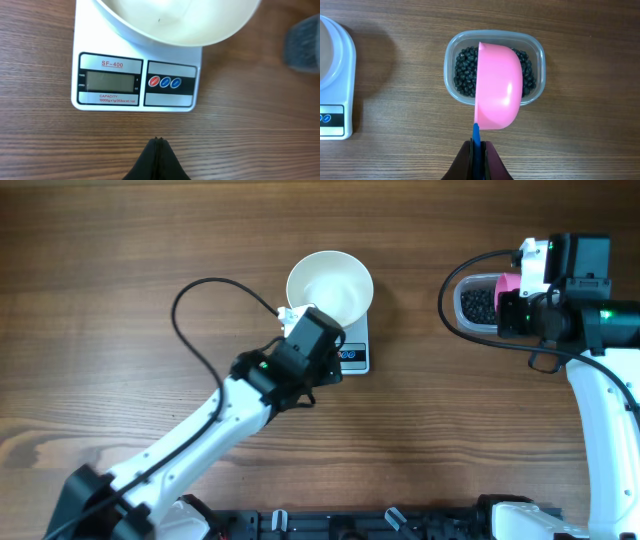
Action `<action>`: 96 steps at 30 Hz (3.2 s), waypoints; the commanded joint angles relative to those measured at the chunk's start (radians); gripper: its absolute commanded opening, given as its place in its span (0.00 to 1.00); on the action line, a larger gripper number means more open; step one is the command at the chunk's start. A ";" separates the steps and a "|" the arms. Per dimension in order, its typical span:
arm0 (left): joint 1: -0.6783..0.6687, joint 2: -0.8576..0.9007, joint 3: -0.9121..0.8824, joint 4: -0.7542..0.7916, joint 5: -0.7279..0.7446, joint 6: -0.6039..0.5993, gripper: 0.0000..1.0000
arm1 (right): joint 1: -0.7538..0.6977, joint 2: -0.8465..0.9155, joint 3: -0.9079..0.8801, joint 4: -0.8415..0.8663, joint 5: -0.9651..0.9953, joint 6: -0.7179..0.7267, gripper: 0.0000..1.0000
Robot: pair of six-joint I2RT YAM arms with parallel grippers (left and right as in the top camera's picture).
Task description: Scoop item into bowl and weigh 150g on scale
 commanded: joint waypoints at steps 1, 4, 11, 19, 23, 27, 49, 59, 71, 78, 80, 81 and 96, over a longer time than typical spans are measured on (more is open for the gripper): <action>-0.024 0.072 0.017 0.021 -0.053 0.010 0.04 | -0.001 -0.013 0.016 0.009 -0.016 -0.009 0.04; -0.042 0.110 0.017 0.035 -0.086 0.010 0.04 | -0.001 -0.013 0.016 0.018 -0.016 -0.005 0.04; -0.071 0.175 0.017 0.110 -0.189 0.009 0.04 | -0.001 -0.013 0.016 0.034 -0.016 0.007 0.04; -0.071 0.252 0.016 0.208 -0.232 0.010 0.04 | -0.001 -0.013 0.016 0.037 -0.016 0.009 0.04; -0.071 0.292 0.016 0.257 -0.232 0.010 0.04 | -0.001 -0.013 0.016 0.037 -0.016 0.008 0.04; -0.071 0.328 0.016 0.275 -0.232 0.010 0.04 | -0.001 -0.013 0.016 0.039 -0.016 0.008 0.04; -0.071 0.377 0.016 0.334 -0.236 0.010 0.04 | -0.001 -0.013 0.016 0.054 -0.016 0.009 0.04; -0.071 0.396 0.016 0.345 -0.237 0.010 0.04 | -0.001 -0.013 0.016 0.054 -0.017 0.009 0.04; -0.072 0.413 0.016 0.337 -0.240 0.010 0.04 | -0.001 -0.013 0.016 0.055 -0.016 0.008 0.04; -0.072 0.417 0.015 0.296 -0.232 0.010 0.04 | -0.001 -0.013 0.016 0.054 -0.017 0.010 0.04; -0.072 0.416 0.016 0.294 -0.232 0.012 0.04 | -0.001 -0.013 0.016 0.055 -0.017 0.010 0.04; -0.072 0.410 0.016 0.293 -0.224 0.030 0.04 | -0.001 -0.013 0.016 0.054 -0.017 0.011 0.04; -0.071 0.050 0.021 0.145 -0.145 0.063 0.04 | -0.001 -0.013 0.016 0.060 -0.074 0.061 0.04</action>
